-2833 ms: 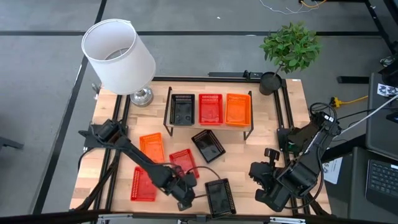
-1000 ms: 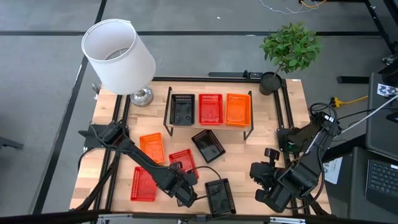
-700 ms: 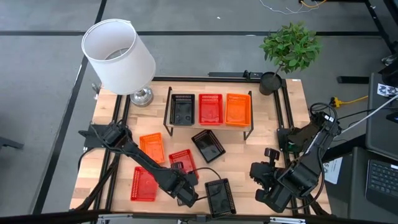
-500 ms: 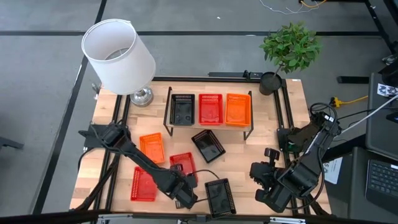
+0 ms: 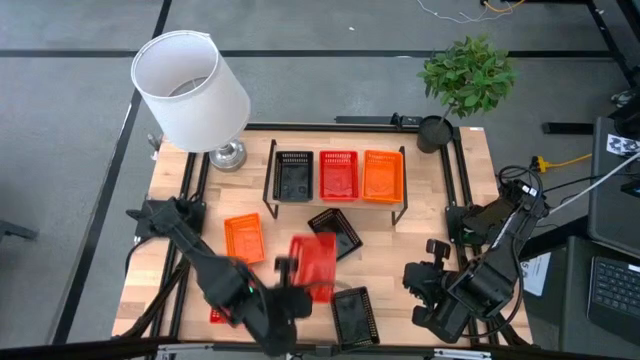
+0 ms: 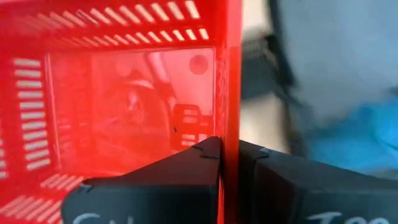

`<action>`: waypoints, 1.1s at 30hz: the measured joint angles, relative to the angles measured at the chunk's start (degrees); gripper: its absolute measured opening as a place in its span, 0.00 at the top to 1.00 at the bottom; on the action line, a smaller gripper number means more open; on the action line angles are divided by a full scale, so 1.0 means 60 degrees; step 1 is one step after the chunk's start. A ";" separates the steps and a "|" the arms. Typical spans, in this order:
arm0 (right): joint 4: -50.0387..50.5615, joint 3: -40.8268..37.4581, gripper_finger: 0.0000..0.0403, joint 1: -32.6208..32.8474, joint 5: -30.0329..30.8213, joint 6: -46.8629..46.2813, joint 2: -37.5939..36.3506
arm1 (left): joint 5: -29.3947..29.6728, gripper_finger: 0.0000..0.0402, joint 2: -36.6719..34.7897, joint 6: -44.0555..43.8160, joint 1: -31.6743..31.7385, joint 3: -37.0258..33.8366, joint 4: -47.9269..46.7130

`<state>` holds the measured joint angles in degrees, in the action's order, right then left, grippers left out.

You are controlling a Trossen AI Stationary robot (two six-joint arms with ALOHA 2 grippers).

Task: Stack baskets on shelf by color
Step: Stack the right red bin on top of the red bin on the shelf

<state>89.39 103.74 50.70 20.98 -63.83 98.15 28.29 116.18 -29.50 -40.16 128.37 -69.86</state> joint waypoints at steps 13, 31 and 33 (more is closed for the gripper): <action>-0.0060 0.0000 0.85 0.0000 -0.0008 0.0000 0.0000 | -0.0873 1.00 -0.0486 0.4464 0.4422 0.0905 -0.0123; -0.0032 0.0000 0.85 0.0004 -0.0008 0.0000 0.0000 | -0.3154 1.00 -0.0379 0.4744 0.6685 -0.0789 0.0938; -0.0030 0.0000 0.85 0.0004 -0.0008 0.0000 0.0000 | -0.3229 1.00 -0.0383 0.4740 0.6675 -0.0793 0.0855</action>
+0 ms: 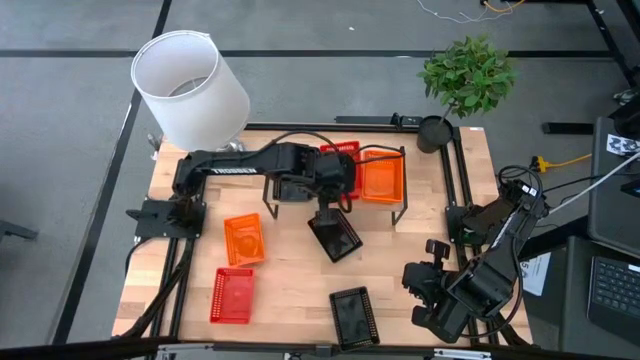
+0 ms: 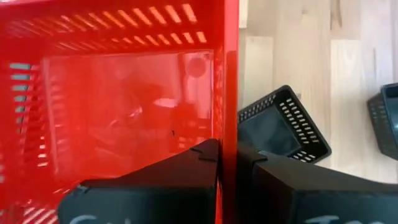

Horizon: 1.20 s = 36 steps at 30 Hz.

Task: Stack baskets on shelf by color
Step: Stack the right red bin on top of the red bin on the shelf

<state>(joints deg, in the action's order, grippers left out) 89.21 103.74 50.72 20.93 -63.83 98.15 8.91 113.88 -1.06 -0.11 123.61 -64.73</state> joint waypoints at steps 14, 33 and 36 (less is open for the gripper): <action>-0.0001 0.0000 0.85 0.0000 0.0000 0.0000 0.0000 | -0.0009 1.00 -0.0014 -0.0047 0.0021 0.0008 -0.0339; -0.0004 0.0000 0.85 0.0000 -0.0009 0.0000 0.0000 | 0.0177 0.88 0.0095 0.0026 0.0024 0.0012 -0.0368; -0.0004 0.0000 0.85 0.0000 -0.0011 0.0000 0.0000 | 0.0177 0.85 0.0095 0.0022 0.0023 0.0012 -0.0361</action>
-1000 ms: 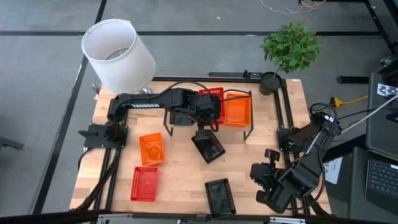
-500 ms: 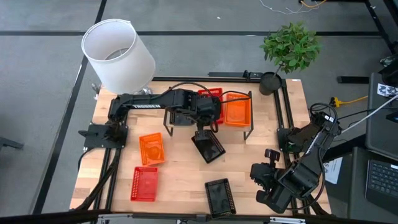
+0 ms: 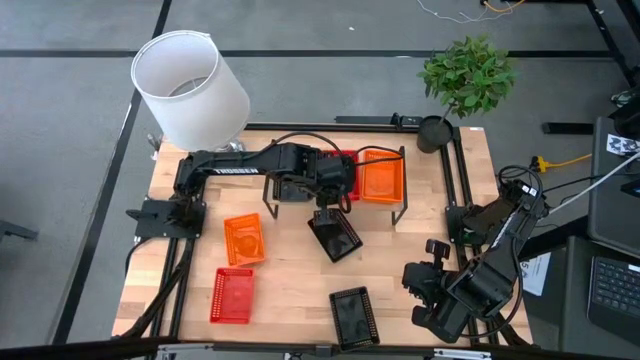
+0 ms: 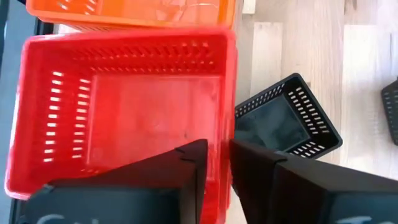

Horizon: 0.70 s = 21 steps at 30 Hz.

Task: Stack baskets on shelf by color
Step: Stack the right red bin on top of the red bin on the shelf, then stack the red bin on top of the red bin on the shelf

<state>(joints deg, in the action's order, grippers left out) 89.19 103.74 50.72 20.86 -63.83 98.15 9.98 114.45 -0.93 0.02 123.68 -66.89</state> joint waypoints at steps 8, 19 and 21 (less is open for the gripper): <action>0.0000 0.0000 0.85 0.0000 -0.0014 0.0000 0.0000 | -0.0054 0.80 -0.0052 -0.0562 -0.0030 0.0009 -0.0072; -0.0035 0.0000 0.85 0.0000 -0.0430 -0.0066 0.0000 | -0.3415 0.81 -0.0366 -0.3858 -0.2034 0.0842 -0.3955; -0.0040 0.0000 0.85 -0.0004 -0.0426 -0.0069 0.0000 | -0.3298 0.81 -0.0360 -0.4506 -0.2798 0.0637 -0.3727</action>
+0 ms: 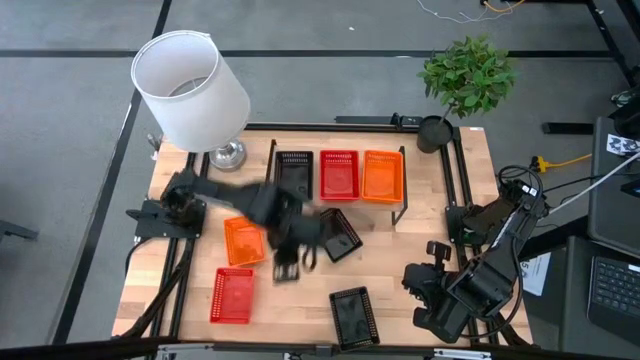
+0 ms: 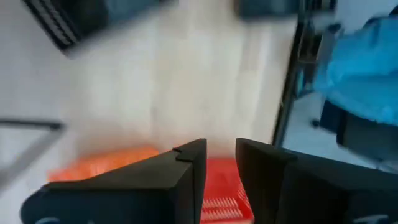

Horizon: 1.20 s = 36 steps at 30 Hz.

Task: Stack baskets on shelf by color
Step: Stack the red bin on top of the red bin on the shelf

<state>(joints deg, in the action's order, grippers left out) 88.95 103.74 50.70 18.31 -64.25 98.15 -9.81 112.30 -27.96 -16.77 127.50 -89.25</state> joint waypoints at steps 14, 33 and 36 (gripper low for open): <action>-0.1024 0.0000 0.85 0.0004 0.0007 0.0000 0.0000 | 0.3074 0.81 0.0021 -0.5089 -0.5884 -0.2626 0.1679; -0.2059 0.0000 0.85 0.0002 0.0011 -0.0004 0.0000 | 0.3199 0.79 0.0024 -0.6759 -0.7050 -0.5861 0.3520; -0.2170 0.0000 0.85 0.0004 0.0011 -0.0004 0.0000 | 0.3106 0.76 0.0024 -0.6750 -0.7039 -0.5861 0.3558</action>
<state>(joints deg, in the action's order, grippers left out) 75.93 103.74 50.72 18.37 -64.27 98.15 8.83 112.44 -68.47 -59.00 92.33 -67.90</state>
